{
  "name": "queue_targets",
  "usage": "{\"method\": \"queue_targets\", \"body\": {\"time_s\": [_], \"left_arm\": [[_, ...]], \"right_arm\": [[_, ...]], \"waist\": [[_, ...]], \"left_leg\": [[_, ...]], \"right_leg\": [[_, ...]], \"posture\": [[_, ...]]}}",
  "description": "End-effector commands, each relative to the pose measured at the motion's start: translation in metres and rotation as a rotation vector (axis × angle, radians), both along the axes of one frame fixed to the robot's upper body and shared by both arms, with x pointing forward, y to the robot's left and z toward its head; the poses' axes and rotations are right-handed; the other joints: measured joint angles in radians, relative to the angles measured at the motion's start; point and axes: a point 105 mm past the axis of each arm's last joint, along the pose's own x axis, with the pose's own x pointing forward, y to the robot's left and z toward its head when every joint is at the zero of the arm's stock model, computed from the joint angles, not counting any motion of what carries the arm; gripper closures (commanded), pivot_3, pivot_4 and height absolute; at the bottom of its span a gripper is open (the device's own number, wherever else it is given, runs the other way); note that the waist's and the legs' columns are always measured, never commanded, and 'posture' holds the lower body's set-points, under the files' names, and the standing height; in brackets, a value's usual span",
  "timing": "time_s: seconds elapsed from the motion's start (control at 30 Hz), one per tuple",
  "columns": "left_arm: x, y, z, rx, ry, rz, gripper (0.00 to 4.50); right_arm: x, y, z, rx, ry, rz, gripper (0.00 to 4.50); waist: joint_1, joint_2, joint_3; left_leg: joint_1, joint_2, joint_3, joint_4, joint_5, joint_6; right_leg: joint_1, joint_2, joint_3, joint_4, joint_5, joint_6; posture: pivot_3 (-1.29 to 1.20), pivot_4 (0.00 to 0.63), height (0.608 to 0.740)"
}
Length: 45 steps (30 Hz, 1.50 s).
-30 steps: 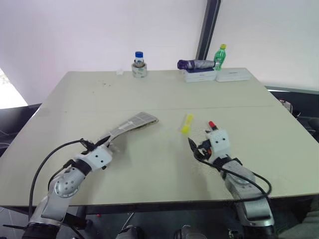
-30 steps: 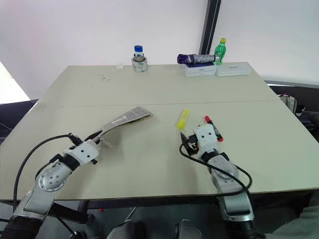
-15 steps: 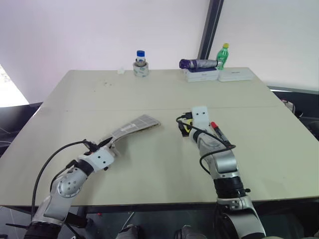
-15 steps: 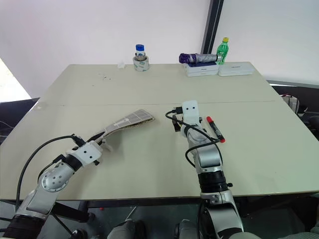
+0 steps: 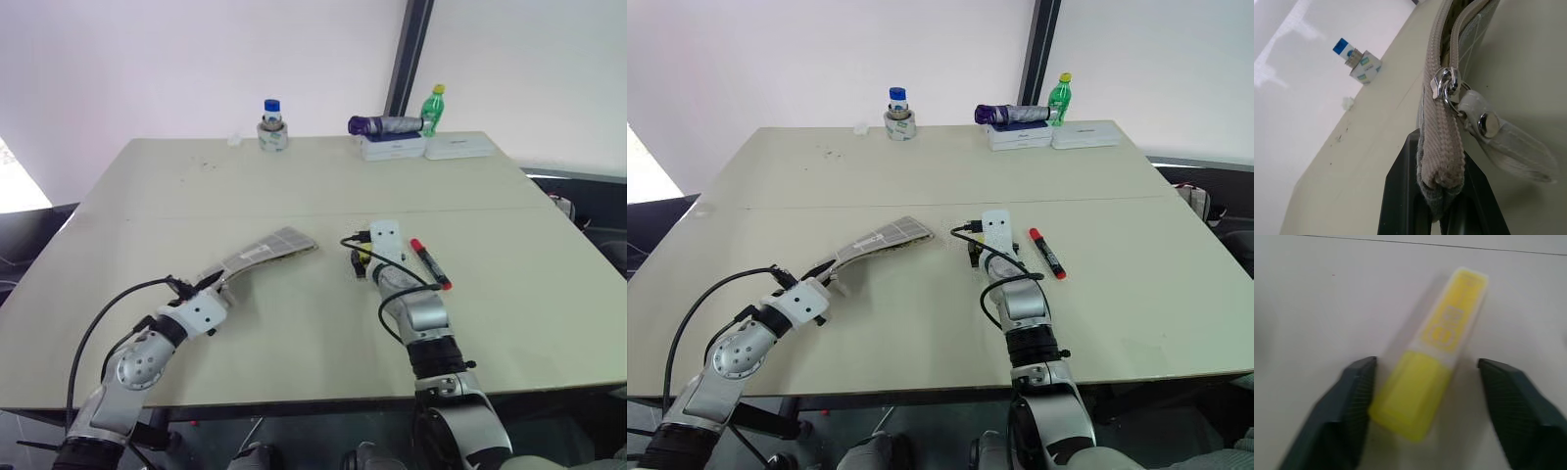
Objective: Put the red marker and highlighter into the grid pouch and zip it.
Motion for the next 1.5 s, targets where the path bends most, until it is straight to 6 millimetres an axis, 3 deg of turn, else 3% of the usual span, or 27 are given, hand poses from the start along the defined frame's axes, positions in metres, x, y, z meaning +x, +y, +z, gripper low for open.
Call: {"method": "queue_targets", "body": {"time_s": [0.03,0.07,0.1,0.17,0.3,0.43,0.5,0.63,0.73,0.8,1.1,1.4,1.5], "left_arm": [[0.001,-0.002,0.015,-0.013,-0.060,-0.011,4.50],[0.002,-0.002,0.015,-0.013,-0.060,-0.011,4.50],[0.002,-0.002,0.015,-0.013,-0.061,-0.011,4.50],[0.002,-0.002,0.015,-0.014,-0.061,-0.012,4.50],[0.002,0.000,0.015,-0.029,-0.053,-0.009,4.50],[0.004,-0.001,0.015,-0.063,-0.020,-0.041,4.50],[0.005,0.002,0.018,-0.120,-0.013,-0.035,4.50],[0.008,0.002,0.025,-0.211,0.001,-0.048,4.50],[0.009,0.000,0.026,-0.207,0.002,-0.058,4.50],[0.010,-0.001,0.026,-0.209,0.003,-0.058,4.50],[0.006,-0.011,0.023,-0.185,0.011,-0.085,4.50],[0.002,-0.018,0.020,-0.155,0.010,-0.102,4.50],[0.000,-0.021,0.018,-0.068,-0.001,-0.124,4.50]], "right_arm": [[0.000,-0.006,-0.001,-0.013,-0.014,-0.023,2.96],[0.001,-0.008,0.002,-0.027,-0.029,-0.021,3.45],[0.002,-0.011,0.006,-0.042,-0.046,-0.016,3.61],[0.004,-0.015,0.019,-0.055,-0.106,0.010,3.60],[-0.002,-0.008,0.061,-0.113,-0.306,0.276,3.60],[-0.045,0.011,0.093,-0.183,-0.476,0.734,3.60],[-0.058,0.008,0.102,-0.112,-0.466,0.832,3.60],[-0.087,0.017,0.091,-0.156,-0.390,1.051,3.60],[-0.094,0.025,0.085,-0.169,-0.391,1.089,3.60],[-0.093,0.029,0.076,-0.240,-0.387,1.099,3.60],[-0.082,0.041,0.068,-0.210,-0.369,1.049,3.60],[-0.072,0.036,0.062,-0.270,-0.342,1.011,3.60],[-0.068,0.035,0.062,-0.302,-0.338,1.010,3.60]], "waist": [[-0.001,0.000,0.000],[-0.001,0.000,0.000],[-0.001,0.000,0.000],[-0.001,0.000,0.000],[-0.005,0.001,0.000],[-0.007,0.001,0.001],[-0.007,0.001,0.001],[-0.005,0.000,0.001],[-0.004,0.000,0.001],[-0.004,0.000,0.001],[-0.001,0.000,0.001],[-0.001,0.000,0.001],[-0.002,0.000,0.001]], "left_leg": [[0.000,0.000,0.000,0.000,0.000,0.000],[0.000,0.000,0.000,0.000,0.000,0.000],[0.000,0.000,0.000,0.000,0.000,0.000],[0.000,0.000,0.000,0.000,0.000,0.000],[0.000,0.000,0.000,0.000,0.000,0.001],[0.000,0.000,0.000,-0.001,-0.003,0.005],[0.000,0.000,-0.001,-0.001,-0.003,0.005],[0.001,0.000,-0.001,0.000,-0.003,0.005],[0.001,0.000,-0.002,0.000,-0.003,0.005],[0.001,0.000,-0.002,0.001,-0.003,0.005],[0.001,0.000,-0.001,0.001,-0.003,0.005],[0.001,0.000,-0.001,0.001,-0.003,0.005],[0.001,0.000,-0.001,0.001,-0.003,0.005]], "right_leg": [[0.000,0.000,0.000,0.000,0.000,0.000],[0.000,0.000,0.000,0.000,0.000,0.000],[0.000,0.000,0.000,0.000,0.000,0.000],[0.000,0.000,0.000,0.000,0.000,0.000],[0.000,0.000,0.000,0.000,0.000,0.000],[0.000,0.000,0.000,0.000,-0.001,0.001],[0.000,0.000,0.000,-0.001,-0.001,0.002],[0.001,0.000,0.000,0.000,-0.001,0.002],[0.001,-0.001,0.000,0.000,-0.001,0.002],[0.001,-0.001,0.000,0.000,-0.001,0.002],[0.001,0.000,0.000,0.000,-0.001,0.002],[0.001,0.000,0.000,0.000,-0.001,0.002],[0.001,0.000,0.000,0.000,-0.001,0.001]], "posture": [[0.00,0.150,0.740],[0.00,0.150,0.740],[0.00,0.150,0.740],[0.00,0.150,0.740],[0.00,0.150,0.740],[0.00,0.150,0.740],[0.00,0.150,0.740],[0.00,0.150,0.740],[0.00,0.150,0.740],[0.00,0.150,0.740],[0.00,0.150,0.740],[0.00,0.150,0.740],[0.00,0.150,0.740]]}}
